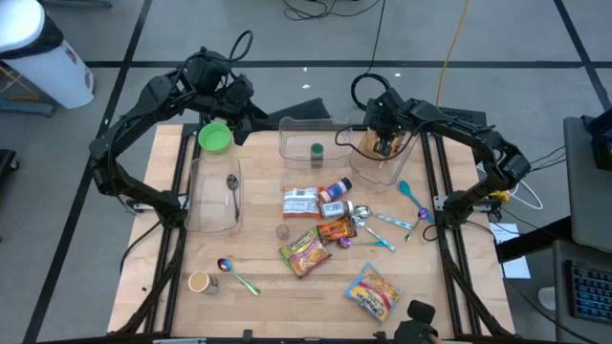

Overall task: Pick & Place Food Item
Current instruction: Put the yellow noodle pack into the right transparent bin

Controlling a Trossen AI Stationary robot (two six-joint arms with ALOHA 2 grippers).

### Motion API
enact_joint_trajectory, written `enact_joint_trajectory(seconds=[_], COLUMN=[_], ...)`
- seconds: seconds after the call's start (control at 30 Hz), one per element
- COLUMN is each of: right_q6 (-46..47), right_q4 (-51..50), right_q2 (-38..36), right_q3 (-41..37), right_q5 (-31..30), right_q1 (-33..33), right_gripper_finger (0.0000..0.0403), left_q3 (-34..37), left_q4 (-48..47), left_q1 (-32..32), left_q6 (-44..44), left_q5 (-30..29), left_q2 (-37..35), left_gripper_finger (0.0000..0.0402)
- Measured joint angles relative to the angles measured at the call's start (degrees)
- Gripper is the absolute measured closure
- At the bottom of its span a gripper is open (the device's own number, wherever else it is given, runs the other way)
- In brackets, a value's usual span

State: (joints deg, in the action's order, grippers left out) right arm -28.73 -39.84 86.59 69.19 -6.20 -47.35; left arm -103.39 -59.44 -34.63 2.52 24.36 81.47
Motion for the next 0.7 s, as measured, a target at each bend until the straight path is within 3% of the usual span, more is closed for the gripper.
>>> enact_joint_trajectory(seconds=[0.5,0.7], right_q6=[-0.88,-1.33], right_q4=[-0.04,0.00], right_q2=[0.00,0.00], right_q3=[0.00,0.00], right_q5=[0.22,0.20], right_q1=[0.00,-0.07], right_gripper_finger=[0.0402,0.0377], left_q3=[0.00,0.00], left_q4=[0.00,0.00], left_q1=[0.00,0.00], left_q6=[-0.80,-1.16], left_q5=[0.00,0.01], left_q2=[0.00,0.00], left_gripper_finger=[0.0213,0.0213])
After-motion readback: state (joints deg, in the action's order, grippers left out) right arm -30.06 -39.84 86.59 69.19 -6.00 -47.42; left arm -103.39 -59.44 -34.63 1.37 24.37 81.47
